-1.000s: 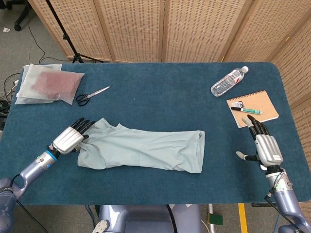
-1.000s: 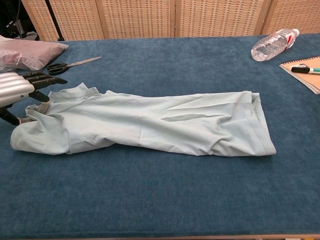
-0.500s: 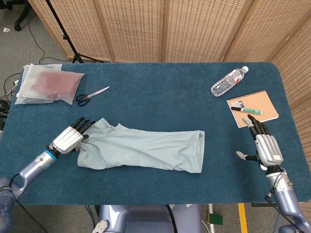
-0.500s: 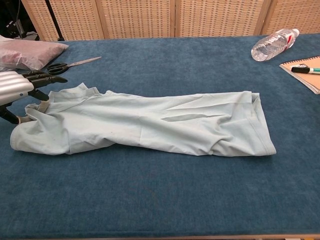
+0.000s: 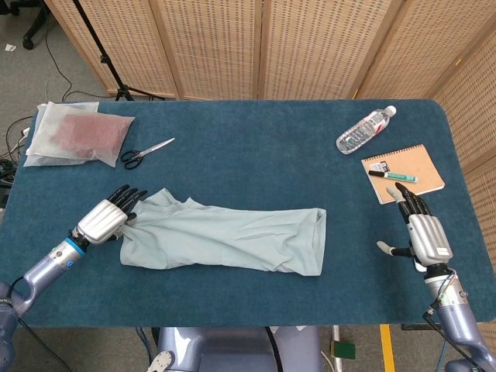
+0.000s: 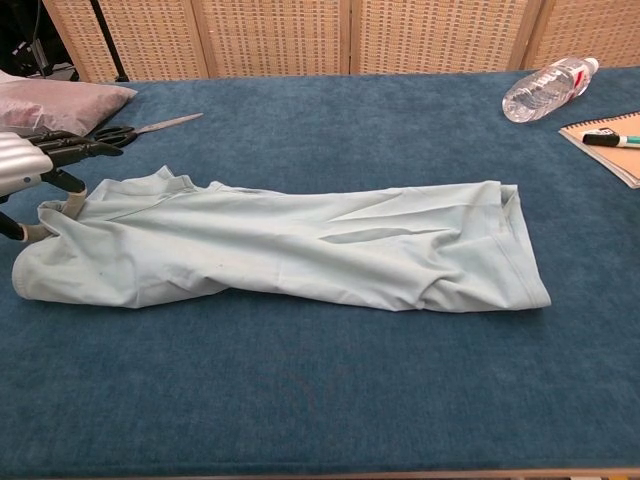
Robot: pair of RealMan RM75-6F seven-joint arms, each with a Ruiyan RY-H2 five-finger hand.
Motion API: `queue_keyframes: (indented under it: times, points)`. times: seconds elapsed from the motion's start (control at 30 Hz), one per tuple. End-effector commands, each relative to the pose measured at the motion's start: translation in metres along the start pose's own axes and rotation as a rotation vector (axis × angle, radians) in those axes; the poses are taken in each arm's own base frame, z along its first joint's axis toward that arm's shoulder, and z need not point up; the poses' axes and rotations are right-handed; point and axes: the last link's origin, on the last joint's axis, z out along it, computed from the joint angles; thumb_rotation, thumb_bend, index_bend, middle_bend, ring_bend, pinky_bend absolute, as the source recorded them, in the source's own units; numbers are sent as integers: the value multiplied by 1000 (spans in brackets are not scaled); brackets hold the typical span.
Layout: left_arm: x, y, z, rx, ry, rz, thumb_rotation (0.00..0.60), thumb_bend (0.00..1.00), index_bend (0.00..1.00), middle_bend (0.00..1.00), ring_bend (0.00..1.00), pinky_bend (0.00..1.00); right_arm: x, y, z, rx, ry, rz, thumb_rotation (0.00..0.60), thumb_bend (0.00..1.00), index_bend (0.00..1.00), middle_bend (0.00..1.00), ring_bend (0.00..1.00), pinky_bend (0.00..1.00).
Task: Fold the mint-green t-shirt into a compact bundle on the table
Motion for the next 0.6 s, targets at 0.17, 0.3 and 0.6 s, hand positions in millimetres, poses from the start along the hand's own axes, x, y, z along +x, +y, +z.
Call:
queue_keyframes:
  times: [0.17,0.3,0.6]
  points:
    - [2,-17,-15,53,-15,24,600,937,715,0,0,0,1,0,0,2,1,3,600,0,0,0,0,70]
    - [3,-30,-24,98,-26,29,600,938,716,0,0,0,1,-1,-1,6,1,2,600,0,0,0,0,70]
    - [5,-60,-46,210,-73,66,600,941,717,0,0,0,0,-2,-2,10,3,1,600,0,0,0,0,70]
